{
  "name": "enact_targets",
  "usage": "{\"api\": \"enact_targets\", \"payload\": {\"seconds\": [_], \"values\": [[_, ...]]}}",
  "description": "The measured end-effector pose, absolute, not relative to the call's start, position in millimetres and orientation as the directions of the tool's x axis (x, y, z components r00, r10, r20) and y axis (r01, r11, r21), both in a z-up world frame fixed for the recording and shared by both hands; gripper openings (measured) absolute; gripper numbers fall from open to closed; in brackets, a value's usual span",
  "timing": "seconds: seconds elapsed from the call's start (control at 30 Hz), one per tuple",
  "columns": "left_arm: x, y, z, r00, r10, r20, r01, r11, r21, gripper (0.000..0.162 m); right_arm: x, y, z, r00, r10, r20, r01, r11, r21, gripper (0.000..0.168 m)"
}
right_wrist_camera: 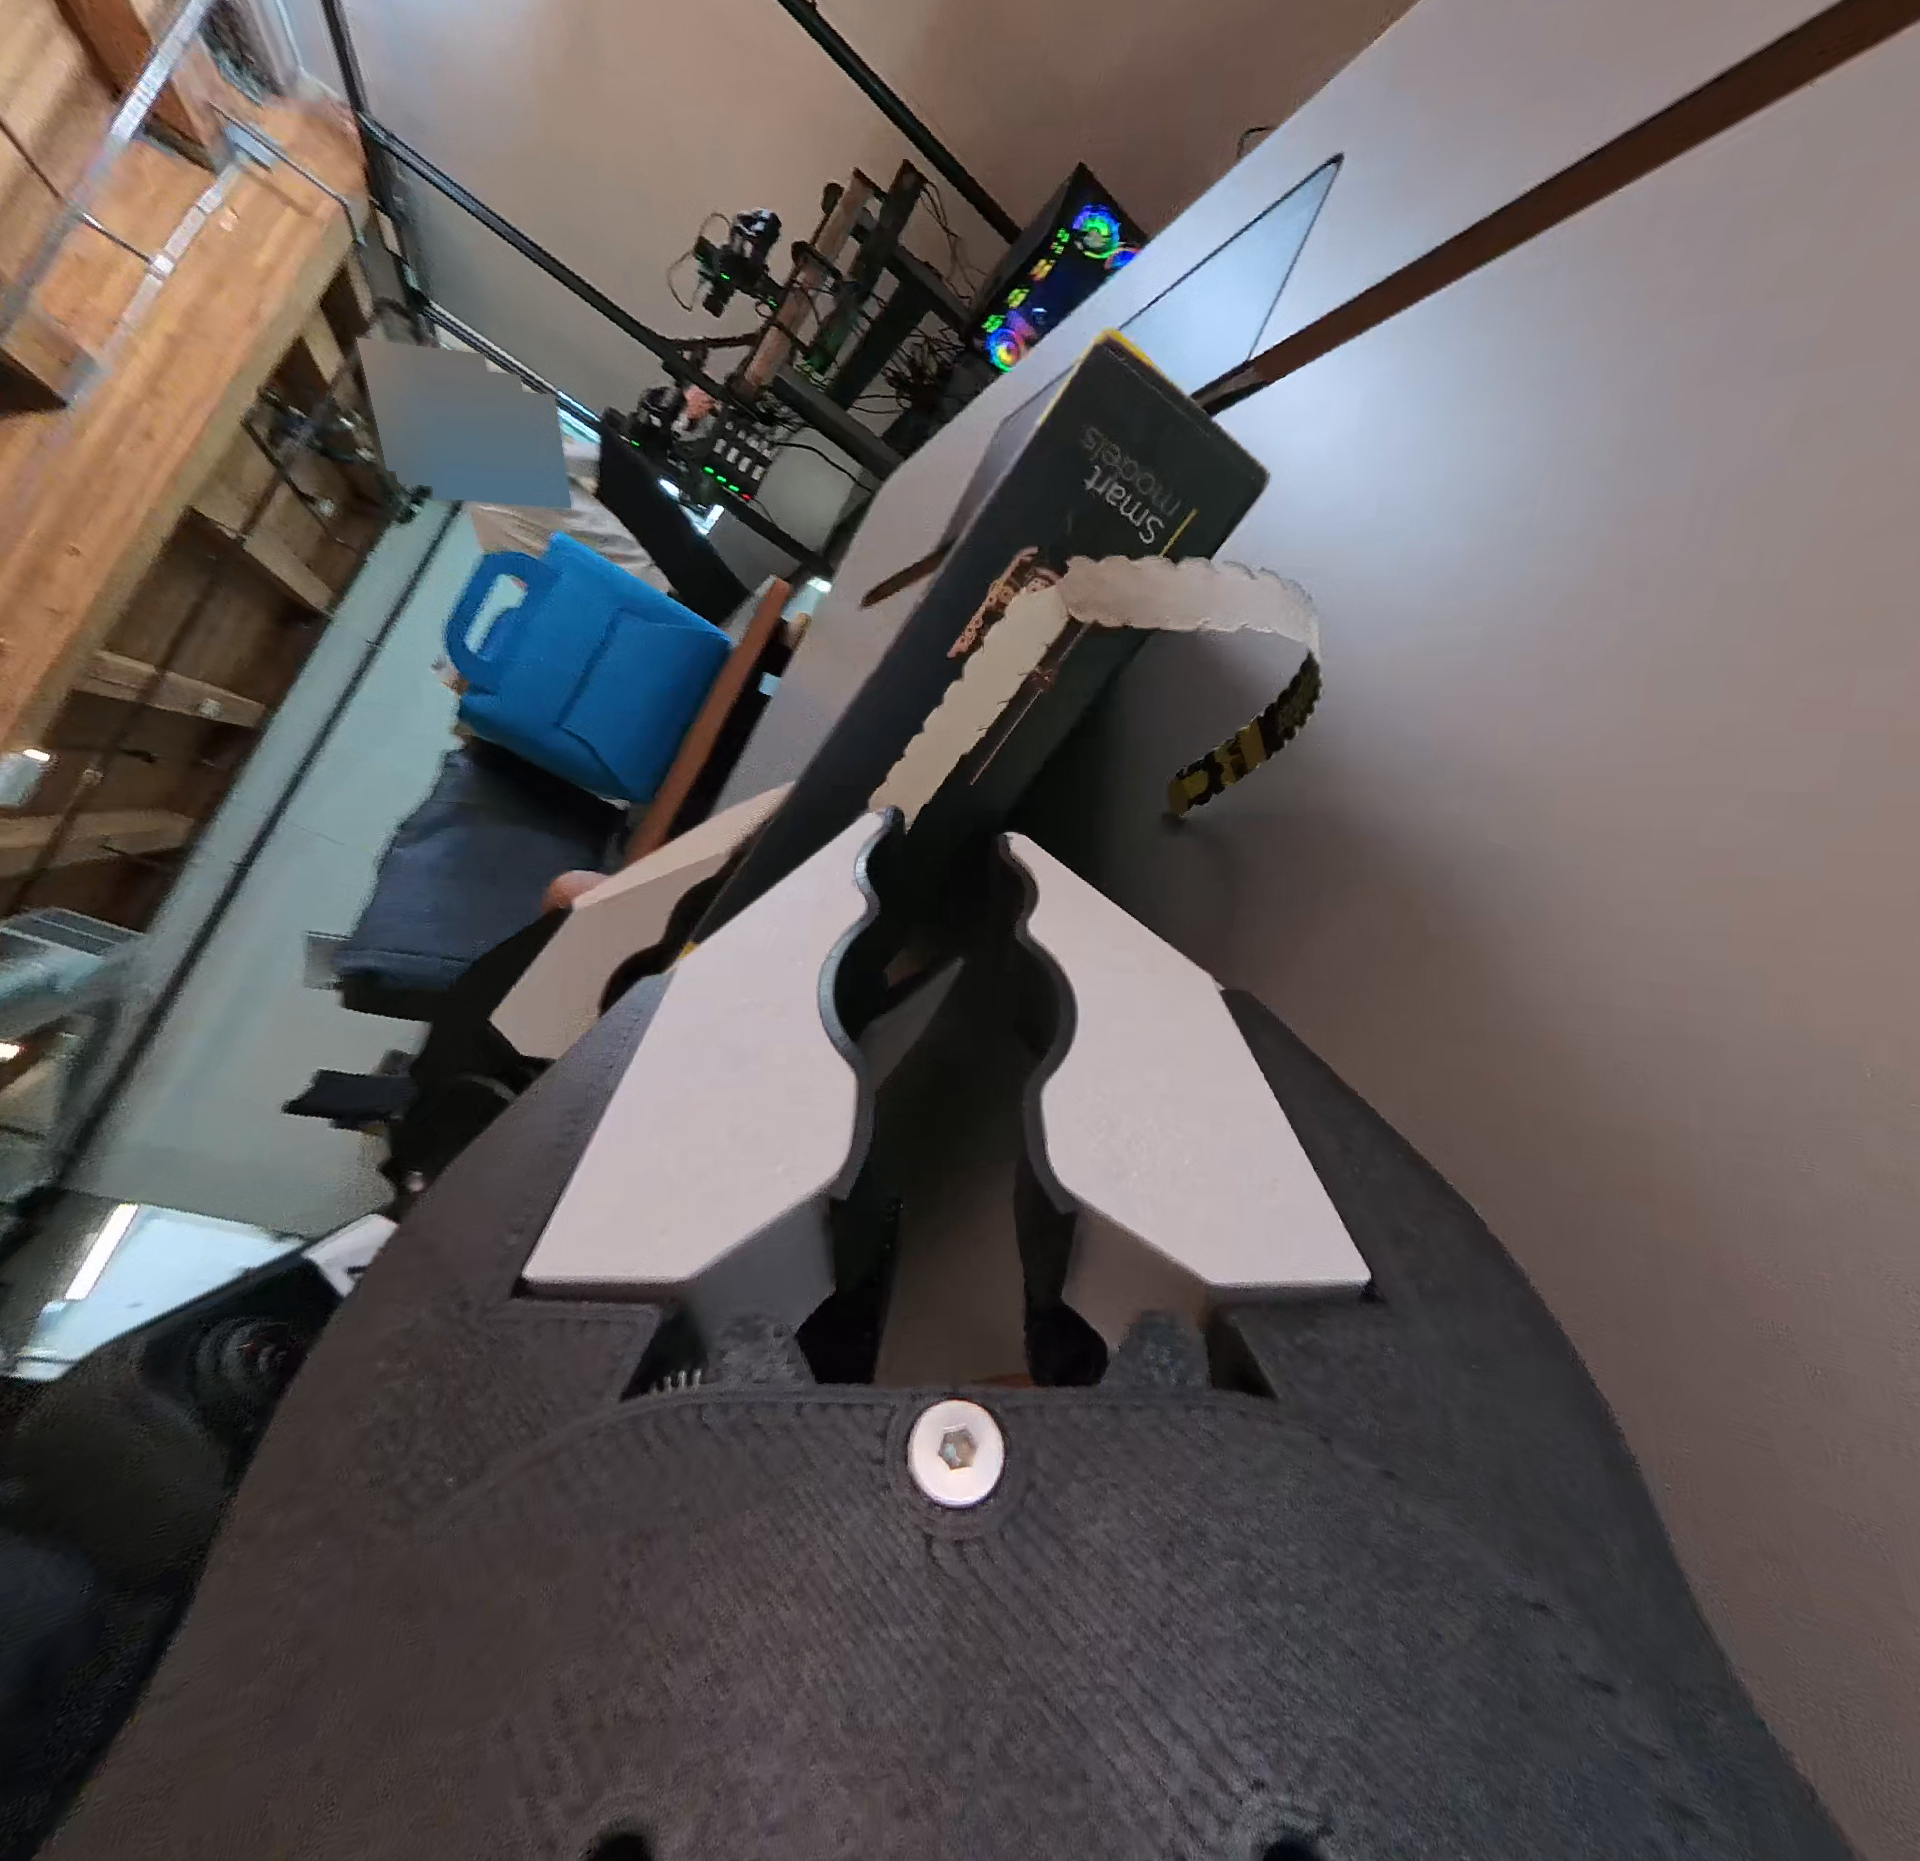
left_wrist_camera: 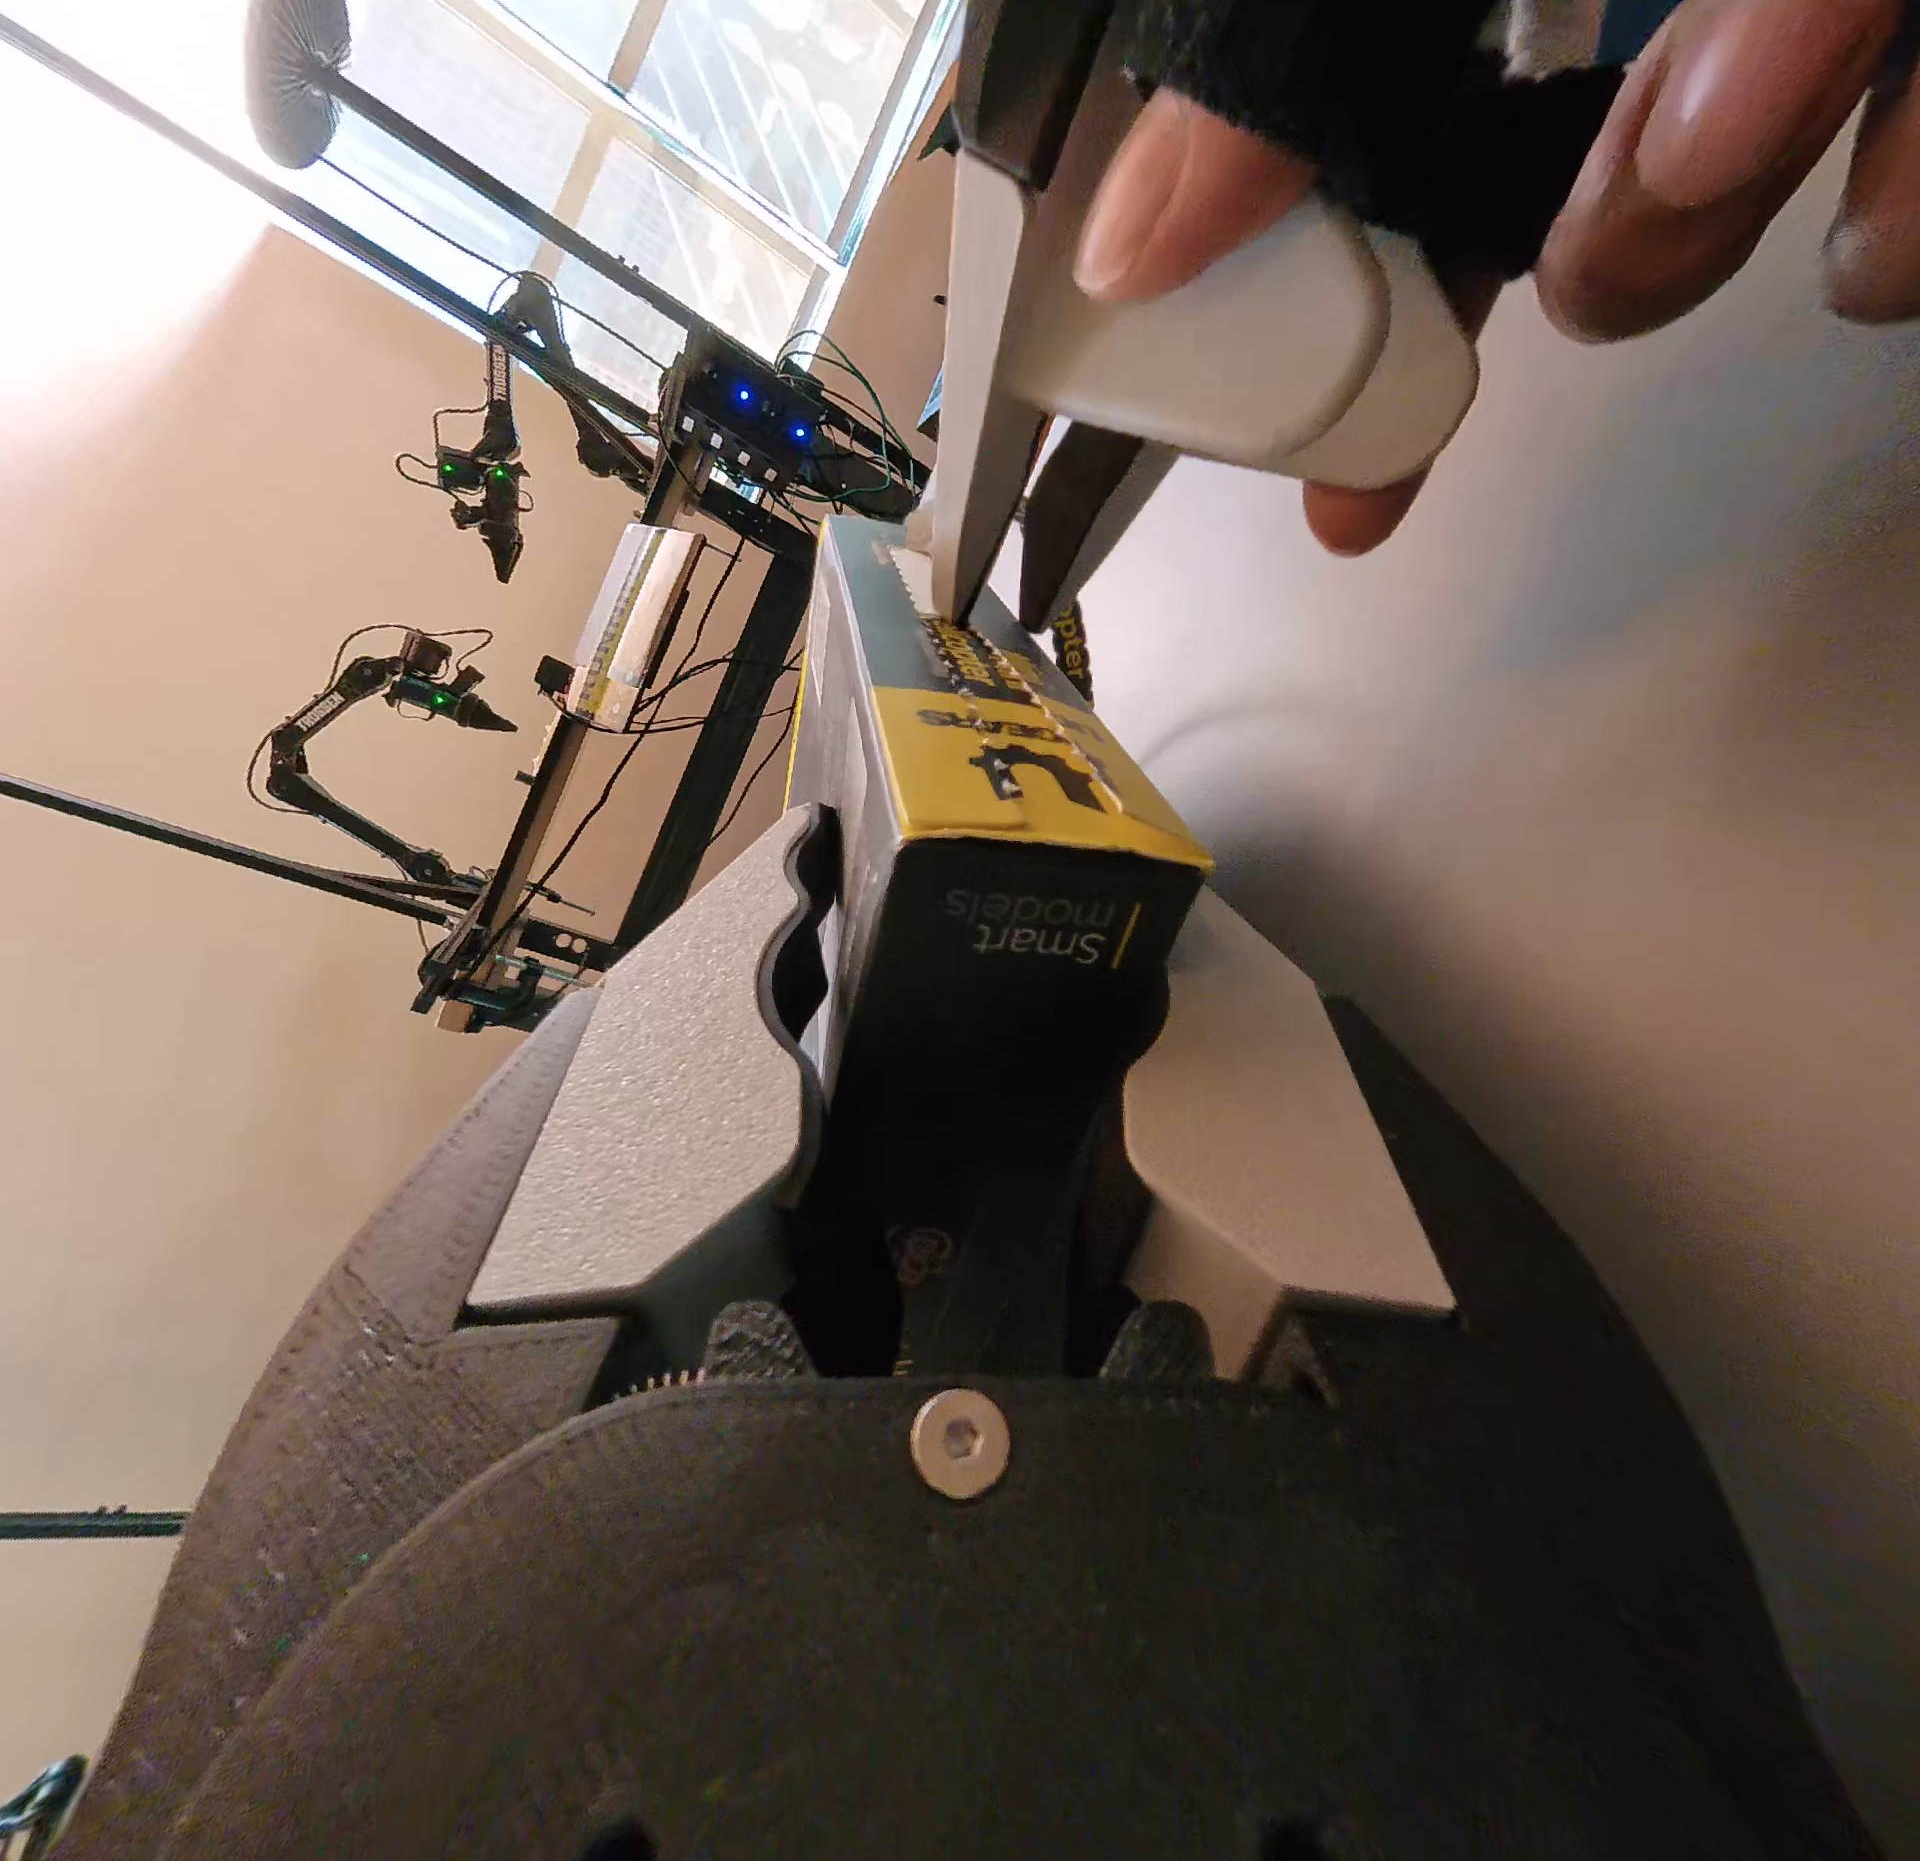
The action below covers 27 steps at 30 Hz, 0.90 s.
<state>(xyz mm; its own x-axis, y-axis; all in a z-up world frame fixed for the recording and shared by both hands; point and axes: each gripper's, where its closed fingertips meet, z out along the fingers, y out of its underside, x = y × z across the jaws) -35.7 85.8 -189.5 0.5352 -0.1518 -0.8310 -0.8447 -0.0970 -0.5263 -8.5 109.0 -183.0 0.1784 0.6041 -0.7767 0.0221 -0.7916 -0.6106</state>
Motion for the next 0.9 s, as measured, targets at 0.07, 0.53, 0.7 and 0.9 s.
{"api": "enact_targets", "payload": {"seconds": [0.07,0.53,0.7,0.9], "values": [[-34.8,86.7,-191.2,0.525,-0.155,-0.837,-0.851,-0.102,-0.515,0.051,-7.0,109.7,-184.4,0.215,0.636,-0.741,0.037,-0.764,-0.645,0.014],[-38.4,86.7,-183.6,0.577,-0.141,-0.805,-0.817,-0.080,-0.571,0.051,-6.3,112.0,-166.3,0.206,0.823,-0.530,0.024,-0.546,-0.838,0.009],[-39.1,83.9,-185.6,0.564,-0.165,-0.809,-0.825,-0.065,-0.562,0.052,-1.3,110.8,-146.0,0.151,0.979,-0.140,0.051,-0.149,-0.988,0.027],[-47.7,74.6,-178.0,0.602,-0.206,-0.771,-0.789,-0.011,-0.614,0.052,-5.8,74.9,-141.9,0.082,0.955,0.285,0.056,0.281,-0.958,0.038]]}}
